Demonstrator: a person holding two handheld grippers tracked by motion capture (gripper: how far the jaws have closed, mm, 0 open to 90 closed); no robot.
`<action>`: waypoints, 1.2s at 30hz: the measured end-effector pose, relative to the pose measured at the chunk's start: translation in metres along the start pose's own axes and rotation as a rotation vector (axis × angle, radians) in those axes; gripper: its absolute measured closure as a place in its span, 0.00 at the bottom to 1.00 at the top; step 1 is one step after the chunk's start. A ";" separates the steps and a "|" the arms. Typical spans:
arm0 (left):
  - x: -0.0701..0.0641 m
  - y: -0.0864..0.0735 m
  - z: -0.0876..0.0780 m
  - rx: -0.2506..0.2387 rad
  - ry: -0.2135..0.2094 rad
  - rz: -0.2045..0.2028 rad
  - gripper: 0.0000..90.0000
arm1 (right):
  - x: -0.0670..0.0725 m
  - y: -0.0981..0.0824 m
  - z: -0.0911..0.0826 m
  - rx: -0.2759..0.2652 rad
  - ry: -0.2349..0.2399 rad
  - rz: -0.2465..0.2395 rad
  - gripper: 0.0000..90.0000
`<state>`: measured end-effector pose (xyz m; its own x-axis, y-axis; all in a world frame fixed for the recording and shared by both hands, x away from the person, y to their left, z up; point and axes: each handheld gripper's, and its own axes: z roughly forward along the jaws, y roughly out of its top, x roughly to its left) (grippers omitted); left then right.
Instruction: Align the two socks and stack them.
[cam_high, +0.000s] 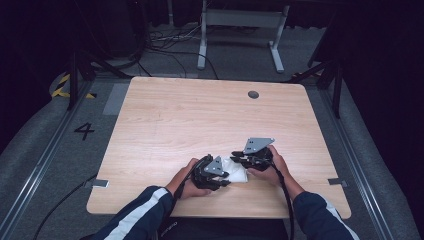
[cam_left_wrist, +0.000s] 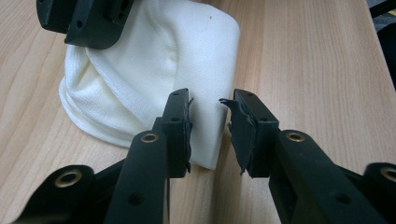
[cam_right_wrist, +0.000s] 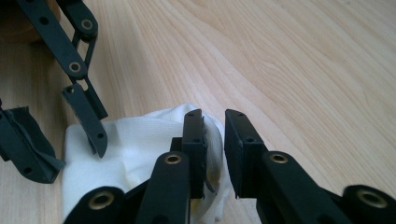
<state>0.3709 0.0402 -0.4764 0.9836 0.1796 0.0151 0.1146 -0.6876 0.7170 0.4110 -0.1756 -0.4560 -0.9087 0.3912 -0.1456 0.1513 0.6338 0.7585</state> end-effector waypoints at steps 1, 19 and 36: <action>0.001 0.000 0.000 0.003 0.000 0.000 0.75 | 0.001 0.000 0.001 0.005 -0.004 -0.005 0.92; 0.003 0.004 -0.019 -0.013 0.056 -0.003 0.64 | 0.008 0.006 -0.009 -0.014 -0.006 -0.010 0.75; -0.007 -0.040 -0.066 0.064 0.135 -0.058 0.35 | 0.023 -0.014 0.000 0.062 0.108 0.014 0.66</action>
<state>0.3499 0.1127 -0.4591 0.9478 0.3108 0.0716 0.1840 -0.7162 0.6732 0.3883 -0.1755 -0.4698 -0.9426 0.3278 -0.0635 0.1845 0.6701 0.7190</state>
